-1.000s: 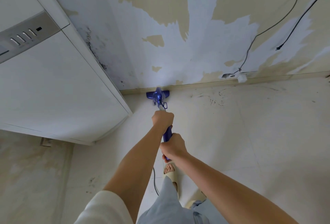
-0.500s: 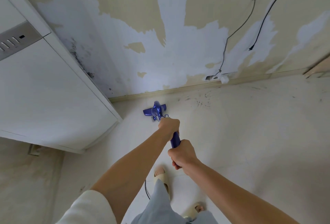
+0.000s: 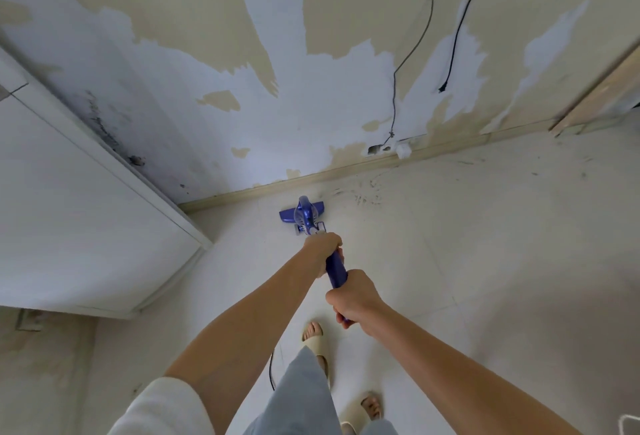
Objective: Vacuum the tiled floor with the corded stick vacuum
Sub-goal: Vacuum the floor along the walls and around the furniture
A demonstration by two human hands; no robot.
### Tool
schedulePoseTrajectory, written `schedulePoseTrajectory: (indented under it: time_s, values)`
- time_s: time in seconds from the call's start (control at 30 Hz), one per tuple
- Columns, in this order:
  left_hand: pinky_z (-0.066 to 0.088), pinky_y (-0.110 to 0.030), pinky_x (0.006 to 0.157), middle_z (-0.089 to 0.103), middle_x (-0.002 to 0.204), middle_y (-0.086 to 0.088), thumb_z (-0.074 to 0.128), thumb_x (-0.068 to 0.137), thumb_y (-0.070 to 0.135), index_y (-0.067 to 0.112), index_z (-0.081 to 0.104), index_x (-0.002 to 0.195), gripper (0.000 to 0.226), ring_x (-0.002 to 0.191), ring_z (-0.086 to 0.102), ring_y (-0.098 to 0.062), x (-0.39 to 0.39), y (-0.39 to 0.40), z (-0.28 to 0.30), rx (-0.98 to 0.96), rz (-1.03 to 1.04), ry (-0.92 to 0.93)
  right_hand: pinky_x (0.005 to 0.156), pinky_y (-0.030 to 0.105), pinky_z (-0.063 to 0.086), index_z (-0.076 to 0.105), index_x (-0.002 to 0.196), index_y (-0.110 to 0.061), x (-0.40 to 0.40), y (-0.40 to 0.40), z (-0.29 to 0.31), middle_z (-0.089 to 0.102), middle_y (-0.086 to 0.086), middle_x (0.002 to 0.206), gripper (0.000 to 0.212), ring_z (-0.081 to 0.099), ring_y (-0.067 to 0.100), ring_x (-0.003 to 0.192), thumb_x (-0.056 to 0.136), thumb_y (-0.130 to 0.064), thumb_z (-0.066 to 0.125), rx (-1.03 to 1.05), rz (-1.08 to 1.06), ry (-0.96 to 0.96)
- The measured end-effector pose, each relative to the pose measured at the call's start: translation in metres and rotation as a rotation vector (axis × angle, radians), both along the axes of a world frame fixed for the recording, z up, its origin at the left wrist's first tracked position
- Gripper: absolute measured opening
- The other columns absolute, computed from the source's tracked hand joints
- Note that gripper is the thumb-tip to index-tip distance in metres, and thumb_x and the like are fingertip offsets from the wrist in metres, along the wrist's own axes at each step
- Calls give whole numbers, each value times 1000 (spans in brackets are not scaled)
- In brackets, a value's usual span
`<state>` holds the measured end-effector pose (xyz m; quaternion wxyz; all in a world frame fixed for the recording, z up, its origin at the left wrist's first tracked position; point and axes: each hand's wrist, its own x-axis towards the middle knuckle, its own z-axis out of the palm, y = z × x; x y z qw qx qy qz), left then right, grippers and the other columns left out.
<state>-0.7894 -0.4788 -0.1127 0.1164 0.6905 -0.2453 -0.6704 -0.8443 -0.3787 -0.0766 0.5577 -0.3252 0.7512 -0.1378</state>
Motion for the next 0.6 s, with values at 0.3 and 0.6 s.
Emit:
schedulePoseTrajectory:
  time_s: [0.3, 0.6]
  values:
    - [45, -27, 53, 50, 66, -10, 50, 90, 0, 6, 44, 87, 9, 56, 48, -17, -8, -84, -11, -12, 23, 24, 38, 17, 41, 50, 99, -4, -13, -87, -3, 54, 5, 64, 19, 50, 7, 38, 81, 3, 49, 58, -4, -78]
    - [47, -27, 63, 52, 67, -10, 48, 87, 1, 2, 48, 90, 4, 56, 48, -18, 10, -158, 5, -51, -101, -59, 37, 18, 42, 49, 94, -4, 15, -159, 12, 51, 8, 65, 15, 48, 13, 44, 82, 5, 50, 52, -164, -217]
